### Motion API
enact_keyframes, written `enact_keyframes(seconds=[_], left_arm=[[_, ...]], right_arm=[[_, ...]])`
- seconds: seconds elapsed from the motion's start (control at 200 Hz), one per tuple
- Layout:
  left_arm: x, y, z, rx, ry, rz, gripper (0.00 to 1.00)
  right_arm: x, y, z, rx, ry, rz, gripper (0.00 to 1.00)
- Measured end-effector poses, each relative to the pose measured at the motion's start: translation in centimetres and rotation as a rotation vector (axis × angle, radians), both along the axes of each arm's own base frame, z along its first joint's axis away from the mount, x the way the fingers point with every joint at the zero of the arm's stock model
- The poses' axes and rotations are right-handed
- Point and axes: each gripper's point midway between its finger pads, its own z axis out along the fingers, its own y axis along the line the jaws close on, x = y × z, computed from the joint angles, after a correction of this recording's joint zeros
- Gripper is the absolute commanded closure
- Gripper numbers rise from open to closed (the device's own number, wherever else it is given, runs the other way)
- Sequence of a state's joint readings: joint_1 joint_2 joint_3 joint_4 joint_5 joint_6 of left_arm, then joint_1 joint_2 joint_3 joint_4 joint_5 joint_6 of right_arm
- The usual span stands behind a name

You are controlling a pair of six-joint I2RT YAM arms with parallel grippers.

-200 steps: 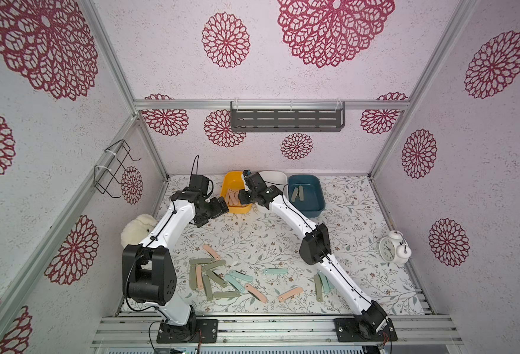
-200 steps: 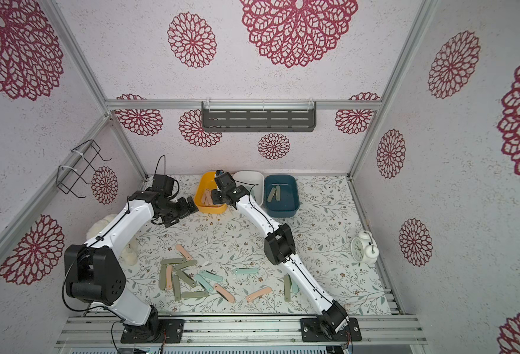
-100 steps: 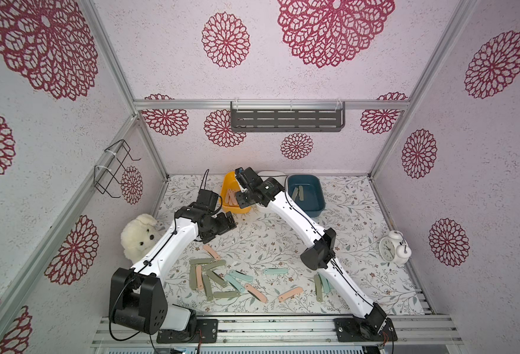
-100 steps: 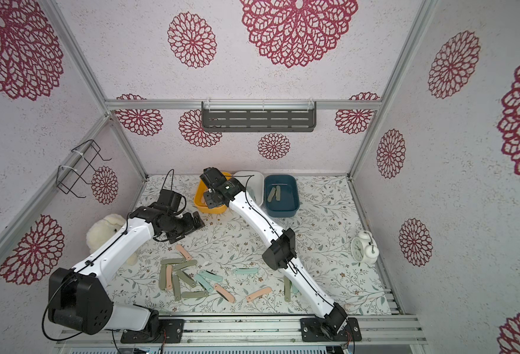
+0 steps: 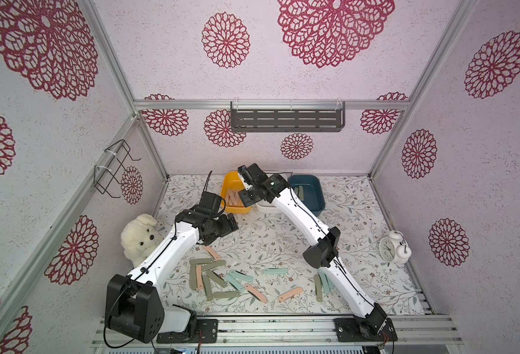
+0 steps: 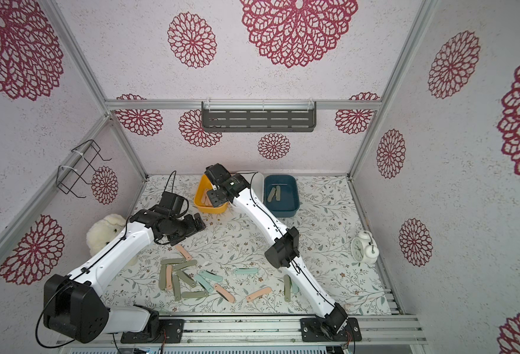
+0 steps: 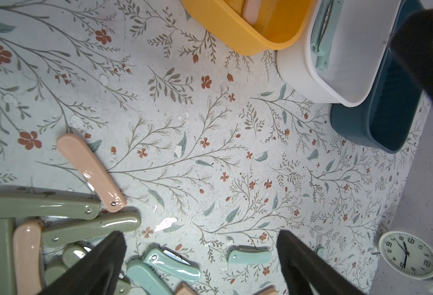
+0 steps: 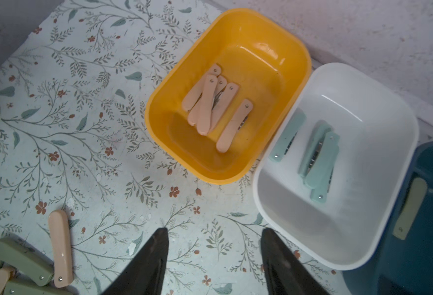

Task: Place the fruit knives into the storage box by color
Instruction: Pick up the fruit knife from the center of the board.

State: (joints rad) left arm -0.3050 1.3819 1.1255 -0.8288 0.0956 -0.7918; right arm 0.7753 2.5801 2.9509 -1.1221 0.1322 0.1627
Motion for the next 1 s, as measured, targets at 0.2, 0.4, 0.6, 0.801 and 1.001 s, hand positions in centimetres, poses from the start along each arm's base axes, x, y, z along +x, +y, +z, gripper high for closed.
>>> enact_keyframes(seconds=[0.2,0.4,0.6,0.801,1.001], left_arm=[[0.7,-0.2,1.4,-0.007,-0.036,0.002,0.03],[1.2,-0.6,2.4,-0.015,-0.062,-0.005,0.03],[2.1,-1.0,4.0,-0.017,-0.102,-0.007,0.03],[3.0,-1.0,6.0,-0.015,-0.150,0.001,0.03],[3.4,-1.1,7.1,-0.020,-0.167,0.001,0.03]], right_arm=[[3.1,-4.3,2.6,0.047,-0.019,-0.059,0.32],[3.6,-7.5,6.0,0.081,-0.043,-0.092,0.22],[2.4,-8.9,10.2,0.120,-0.089,-0.080,0.09],[1.3,-12.7,12.9,0.127,-0.099,-0.099,0.01],[-0.3,-17.7,15.5,0.159,-0.140,-0.146,0.01]])
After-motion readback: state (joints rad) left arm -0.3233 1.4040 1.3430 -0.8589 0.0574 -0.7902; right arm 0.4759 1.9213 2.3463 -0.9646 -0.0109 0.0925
